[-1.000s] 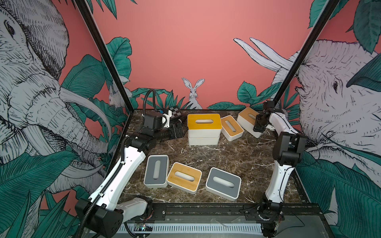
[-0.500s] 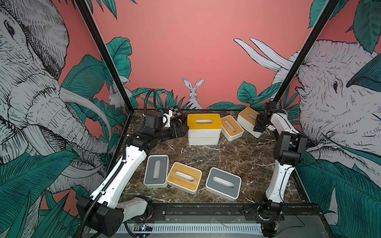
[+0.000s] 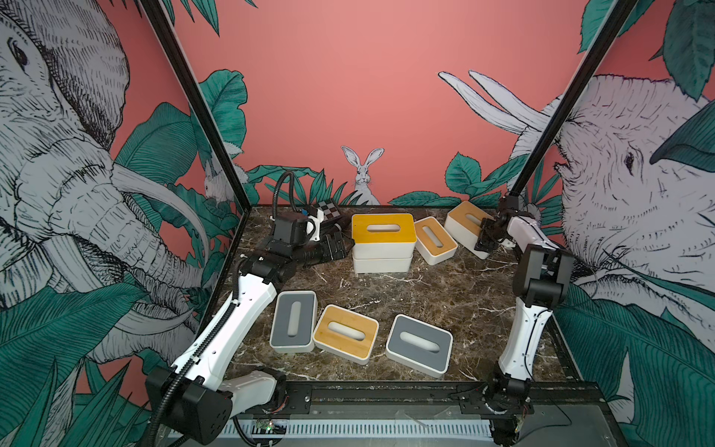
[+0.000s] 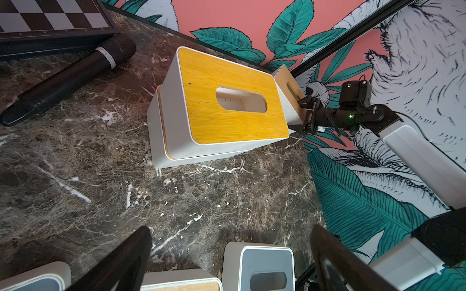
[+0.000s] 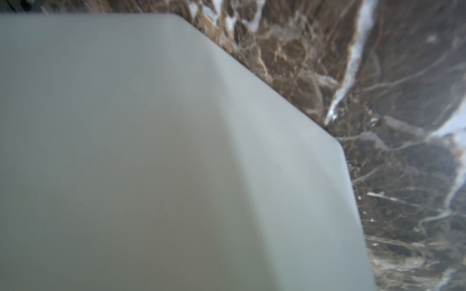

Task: Stack the tissue boxes
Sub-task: Pick up the tissue box from the center of the board.

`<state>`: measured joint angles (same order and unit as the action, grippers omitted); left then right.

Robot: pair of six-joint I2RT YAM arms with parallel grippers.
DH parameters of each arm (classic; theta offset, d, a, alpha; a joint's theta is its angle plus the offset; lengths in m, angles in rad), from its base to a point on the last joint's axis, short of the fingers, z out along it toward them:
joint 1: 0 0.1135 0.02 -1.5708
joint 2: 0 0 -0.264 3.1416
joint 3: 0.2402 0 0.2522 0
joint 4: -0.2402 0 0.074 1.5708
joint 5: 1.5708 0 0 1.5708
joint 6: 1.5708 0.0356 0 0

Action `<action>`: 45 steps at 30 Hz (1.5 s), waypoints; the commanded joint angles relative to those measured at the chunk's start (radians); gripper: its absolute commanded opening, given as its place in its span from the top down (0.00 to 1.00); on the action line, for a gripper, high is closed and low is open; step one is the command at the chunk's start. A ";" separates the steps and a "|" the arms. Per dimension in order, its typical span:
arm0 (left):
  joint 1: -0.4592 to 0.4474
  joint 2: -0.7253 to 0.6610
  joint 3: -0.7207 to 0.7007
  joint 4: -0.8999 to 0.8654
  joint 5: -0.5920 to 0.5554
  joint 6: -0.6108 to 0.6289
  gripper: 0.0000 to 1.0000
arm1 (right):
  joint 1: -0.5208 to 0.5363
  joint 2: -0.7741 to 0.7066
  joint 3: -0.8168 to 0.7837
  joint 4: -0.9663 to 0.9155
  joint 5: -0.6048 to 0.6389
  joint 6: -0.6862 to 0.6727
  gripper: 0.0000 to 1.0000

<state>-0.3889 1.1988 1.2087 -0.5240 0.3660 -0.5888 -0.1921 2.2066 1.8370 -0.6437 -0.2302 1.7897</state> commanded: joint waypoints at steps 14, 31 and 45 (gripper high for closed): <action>0.007 -0.023 -0.008 0.007 -0.017 -0.014 0.00 | -0.021 -0.074 -0.078 -0.042 0.031 0.007 0.36; 0.007 -0.023 -0.023 0.052 0.017 -0.047 0.00 | -0.099 -0.315 -0.318 0.122 0.030 -0.108 0.50; 0.007 -0.028 -0.044 0.080 0.014 -0.070 0.01 | -0.119 -0.487 -0.479 0.121 -0.042 -0.201 0.53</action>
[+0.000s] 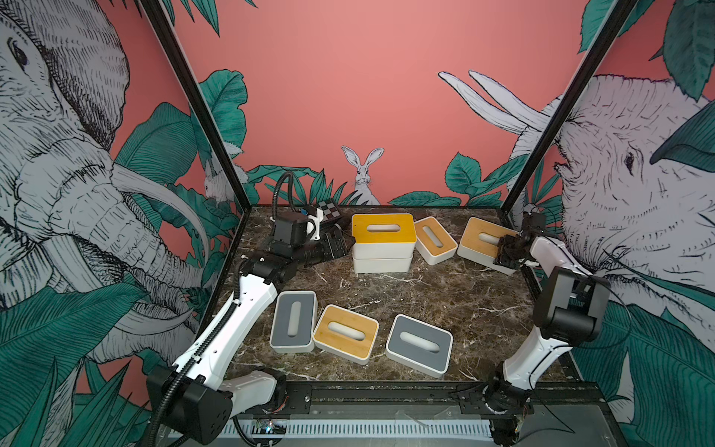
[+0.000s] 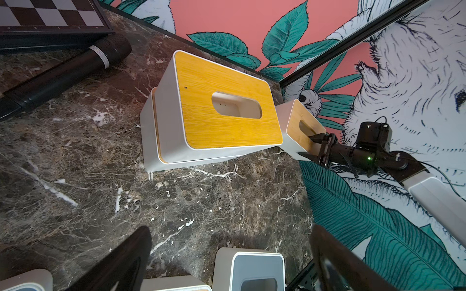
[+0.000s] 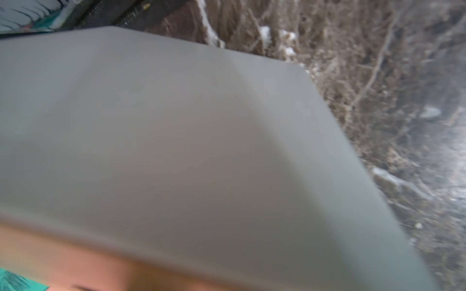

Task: Stack the tissue boxes
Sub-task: Pick up the tissue box from the center of the board.

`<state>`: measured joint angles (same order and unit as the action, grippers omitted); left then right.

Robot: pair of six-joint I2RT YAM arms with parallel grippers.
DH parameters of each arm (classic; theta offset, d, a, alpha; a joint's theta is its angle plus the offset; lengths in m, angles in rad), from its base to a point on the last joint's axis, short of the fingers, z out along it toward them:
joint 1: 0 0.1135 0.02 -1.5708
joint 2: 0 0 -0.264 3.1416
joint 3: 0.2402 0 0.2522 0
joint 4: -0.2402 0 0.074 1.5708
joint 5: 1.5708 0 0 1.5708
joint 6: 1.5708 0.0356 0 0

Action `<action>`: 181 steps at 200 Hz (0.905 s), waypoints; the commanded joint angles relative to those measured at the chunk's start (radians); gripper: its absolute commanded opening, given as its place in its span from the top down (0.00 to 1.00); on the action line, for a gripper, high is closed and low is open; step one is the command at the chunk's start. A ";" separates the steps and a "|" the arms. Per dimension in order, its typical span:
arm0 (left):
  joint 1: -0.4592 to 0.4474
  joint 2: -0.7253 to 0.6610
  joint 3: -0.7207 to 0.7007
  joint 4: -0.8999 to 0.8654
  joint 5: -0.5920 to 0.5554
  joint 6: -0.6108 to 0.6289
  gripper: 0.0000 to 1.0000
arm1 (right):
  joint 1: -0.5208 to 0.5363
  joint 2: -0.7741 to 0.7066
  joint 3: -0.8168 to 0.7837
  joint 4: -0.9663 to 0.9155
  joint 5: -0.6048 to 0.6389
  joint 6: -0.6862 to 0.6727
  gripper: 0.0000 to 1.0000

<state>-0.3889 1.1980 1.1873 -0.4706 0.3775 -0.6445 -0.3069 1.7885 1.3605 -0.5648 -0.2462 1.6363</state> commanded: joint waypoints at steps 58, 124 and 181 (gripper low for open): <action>0.007 -0.019 -0.027 0.044 0.009 -0.023 0.00 | -0.002 -0.222 -0.014 -0.159 -0.038 -0.137 0.52; 0.007 -0.020 -0.033 0.062 0.017 -0.033 0.00 | 0.047 -0.342 0.028 -0.239 -0.057 -0.123 0.53; 0.007 -0.021 -0.037 0.075 0.030 -0.046 0.00 | 0.213 -0.341 0.161 -0.259 -0.031 -0.052 0.53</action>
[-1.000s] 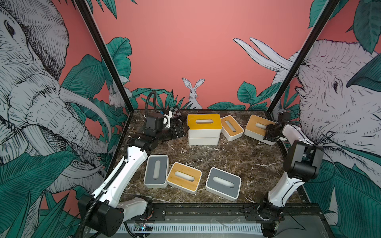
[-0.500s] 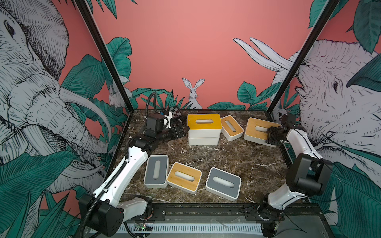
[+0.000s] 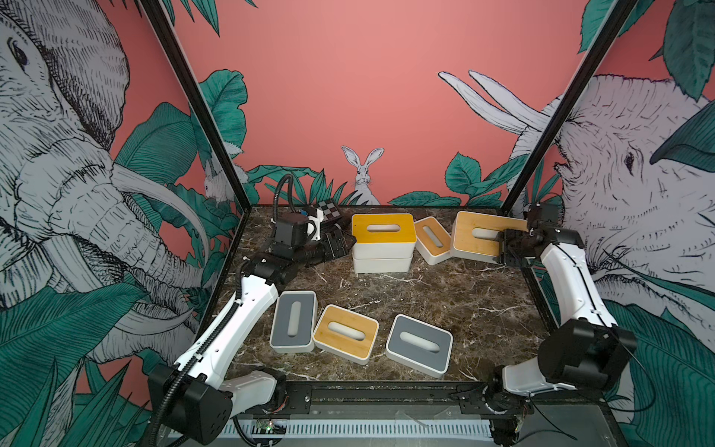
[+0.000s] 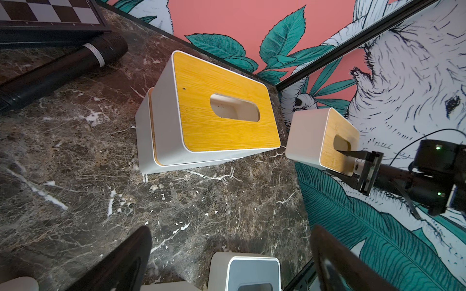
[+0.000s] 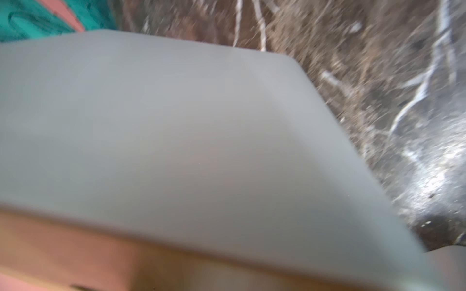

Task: Stack the tissue boxes
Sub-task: Pick up the tissue box from the center of the board, then place the tissue box at the tissue box.

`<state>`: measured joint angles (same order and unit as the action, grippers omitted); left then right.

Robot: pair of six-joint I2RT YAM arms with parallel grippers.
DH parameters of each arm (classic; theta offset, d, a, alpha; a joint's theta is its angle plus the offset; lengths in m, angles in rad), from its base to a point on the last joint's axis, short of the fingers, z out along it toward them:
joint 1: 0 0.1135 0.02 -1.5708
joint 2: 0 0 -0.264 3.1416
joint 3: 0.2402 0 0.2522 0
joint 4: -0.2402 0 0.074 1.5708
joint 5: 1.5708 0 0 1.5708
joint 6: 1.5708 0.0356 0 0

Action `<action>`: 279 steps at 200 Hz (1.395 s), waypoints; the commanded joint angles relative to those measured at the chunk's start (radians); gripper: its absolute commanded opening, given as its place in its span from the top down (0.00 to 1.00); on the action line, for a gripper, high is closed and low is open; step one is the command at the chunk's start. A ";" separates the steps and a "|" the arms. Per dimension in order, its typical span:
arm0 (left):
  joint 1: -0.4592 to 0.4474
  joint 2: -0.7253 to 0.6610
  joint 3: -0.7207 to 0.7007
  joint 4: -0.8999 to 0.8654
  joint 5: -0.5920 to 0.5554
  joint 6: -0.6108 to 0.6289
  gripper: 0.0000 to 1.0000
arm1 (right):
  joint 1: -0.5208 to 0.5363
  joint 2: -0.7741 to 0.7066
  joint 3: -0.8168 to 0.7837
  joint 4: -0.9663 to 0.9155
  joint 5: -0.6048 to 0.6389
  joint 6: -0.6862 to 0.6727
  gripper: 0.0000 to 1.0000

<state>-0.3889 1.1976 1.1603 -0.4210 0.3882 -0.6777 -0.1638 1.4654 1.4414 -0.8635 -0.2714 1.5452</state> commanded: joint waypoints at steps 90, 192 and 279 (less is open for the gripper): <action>0.007 -0.053 -0.022 0.045 0.008 -0.017 0.01 | 0.375 0.023 0.284 0.077 0.050 0.091 0.54; 0.007 -0.174 -0.044 0.082 0.022 0.011 0.00 | 0.607 0.190 0.459 0.108 0.135 0.159 0.55; 0.007 -0.226 -0.060 0.006 0.008 0.044 0.00 | 0.725 0.266 0.516 0.084 0.218 0.230 0.54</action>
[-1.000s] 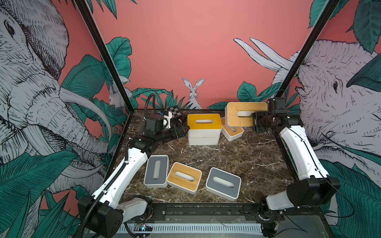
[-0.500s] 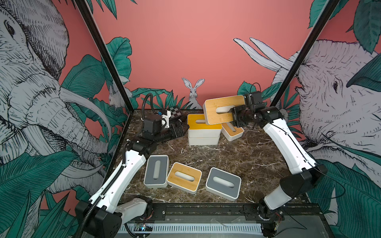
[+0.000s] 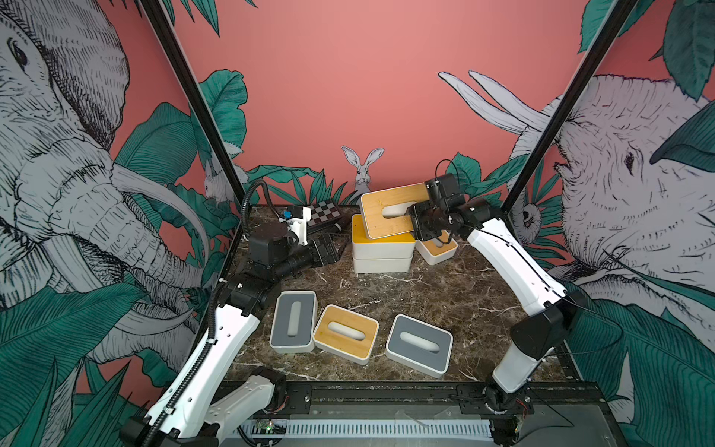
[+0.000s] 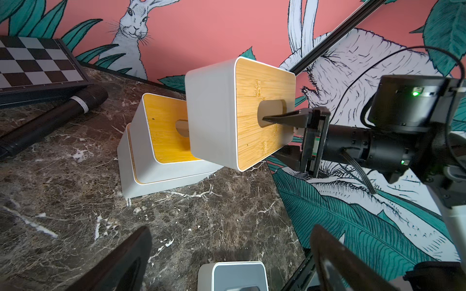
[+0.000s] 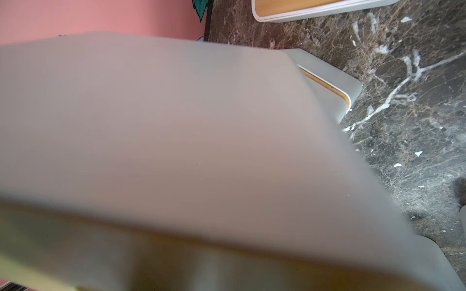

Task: Stack the tissue boxes
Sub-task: Place the tissue box at the tissue box.

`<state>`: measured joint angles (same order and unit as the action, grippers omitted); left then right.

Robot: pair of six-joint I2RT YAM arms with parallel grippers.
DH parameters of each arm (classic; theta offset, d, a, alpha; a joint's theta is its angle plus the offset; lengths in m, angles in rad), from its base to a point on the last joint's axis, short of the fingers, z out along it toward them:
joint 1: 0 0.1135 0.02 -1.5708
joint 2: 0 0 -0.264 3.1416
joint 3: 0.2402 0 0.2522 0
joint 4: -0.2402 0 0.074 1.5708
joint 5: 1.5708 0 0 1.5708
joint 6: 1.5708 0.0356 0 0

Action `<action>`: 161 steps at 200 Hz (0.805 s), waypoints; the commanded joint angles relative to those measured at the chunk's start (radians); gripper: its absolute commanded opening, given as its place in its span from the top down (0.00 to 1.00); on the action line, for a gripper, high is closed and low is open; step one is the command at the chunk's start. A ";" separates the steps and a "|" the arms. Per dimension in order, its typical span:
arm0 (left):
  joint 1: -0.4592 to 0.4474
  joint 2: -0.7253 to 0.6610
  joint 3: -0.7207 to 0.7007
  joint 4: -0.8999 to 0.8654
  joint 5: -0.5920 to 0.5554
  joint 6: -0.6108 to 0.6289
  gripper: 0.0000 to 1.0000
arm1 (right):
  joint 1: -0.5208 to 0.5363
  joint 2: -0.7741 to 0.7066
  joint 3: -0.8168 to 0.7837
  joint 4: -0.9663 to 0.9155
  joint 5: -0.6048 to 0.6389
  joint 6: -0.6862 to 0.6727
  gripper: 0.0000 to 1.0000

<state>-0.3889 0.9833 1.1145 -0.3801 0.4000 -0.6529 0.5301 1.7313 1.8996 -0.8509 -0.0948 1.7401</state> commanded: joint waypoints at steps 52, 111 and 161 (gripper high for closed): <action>0.007 0.063 0.005 -0.010 0.015 -0.045 0.00 | 0.071 0.038 0.079 0.077 0.073 0.074 0.53; 0.007 0.209 0.093 0.000 0.005 -0.051 0.00 | 0.076 0.047 0.047 0.094 0.084 0.091 0.51; 0.007 0.325 0.174 0.033 0.010 -0.059 0.00 | 0.077 0.043 0.017 0.117 0.076 0.094 0.47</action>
<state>-0.3889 1.2774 1.2343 -0.3855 0.4049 -0.7040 0.6022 1.7947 1.9160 -0.8280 -0.0296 1.8267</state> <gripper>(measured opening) 0.995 0.518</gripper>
